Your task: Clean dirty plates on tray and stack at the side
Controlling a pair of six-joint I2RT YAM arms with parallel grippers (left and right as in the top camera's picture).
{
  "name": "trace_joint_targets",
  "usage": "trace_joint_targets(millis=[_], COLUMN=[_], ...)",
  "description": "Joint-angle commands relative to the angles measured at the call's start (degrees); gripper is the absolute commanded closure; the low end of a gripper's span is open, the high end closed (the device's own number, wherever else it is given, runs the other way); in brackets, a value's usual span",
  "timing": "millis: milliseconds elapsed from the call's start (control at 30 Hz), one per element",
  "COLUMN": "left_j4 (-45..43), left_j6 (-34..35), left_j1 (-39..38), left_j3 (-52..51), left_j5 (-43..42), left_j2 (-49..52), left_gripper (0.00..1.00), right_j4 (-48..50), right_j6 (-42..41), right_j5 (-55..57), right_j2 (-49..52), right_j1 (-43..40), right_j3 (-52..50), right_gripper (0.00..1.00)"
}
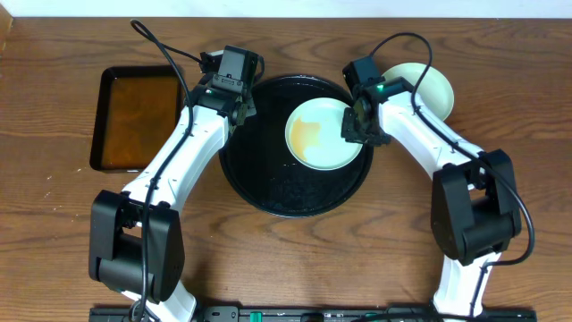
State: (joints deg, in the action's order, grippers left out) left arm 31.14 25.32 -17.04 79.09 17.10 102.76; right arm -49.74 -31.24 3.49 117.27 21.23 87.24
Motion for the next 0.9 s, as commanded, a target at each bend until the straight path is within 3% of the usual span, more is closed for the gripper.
trace_joint_targets(millis=[0, 533, 567, 700, 867], left_j4=[0.11, 0.11, 0.11, 0.11, 0.11], left_j6=[0.28, 0.28, 0.28, 0.28, 0.28], left_j1=[-0.02, -0.02, -0.02, -0.02, -0.02], left_j3=[-0.28, -0.28, -0.28, -0.28, -0.28], left_j5=[1.42, 1.42, 1.42, 1.42, 1.42], left_j2=[0.46, 0.46, 0.46, 0.46, 0.46], left_gripper=[0.9, 0.9, 0.9, 0.9, 0.9], right_j4=[0.44, 1.33, 1.38, 2.34, 2.6], right_j6=[-1.33, -1.51, -1.51, -1.49, -1.53], right_j5=[0.98, -0.72, -0.68, -0.52, 1.36], right_j2=[0.9, 5.27, 5.38, 5.49, 5.44], right_j1=[-0.15, -0.15, -0.15, -0.15, -0.15], right_j3=[-0.37, -1.07, -1.07, -1.07, -1.03], right_gripper=[0.68, 0.69, 0.71, 0.99, 0.99])
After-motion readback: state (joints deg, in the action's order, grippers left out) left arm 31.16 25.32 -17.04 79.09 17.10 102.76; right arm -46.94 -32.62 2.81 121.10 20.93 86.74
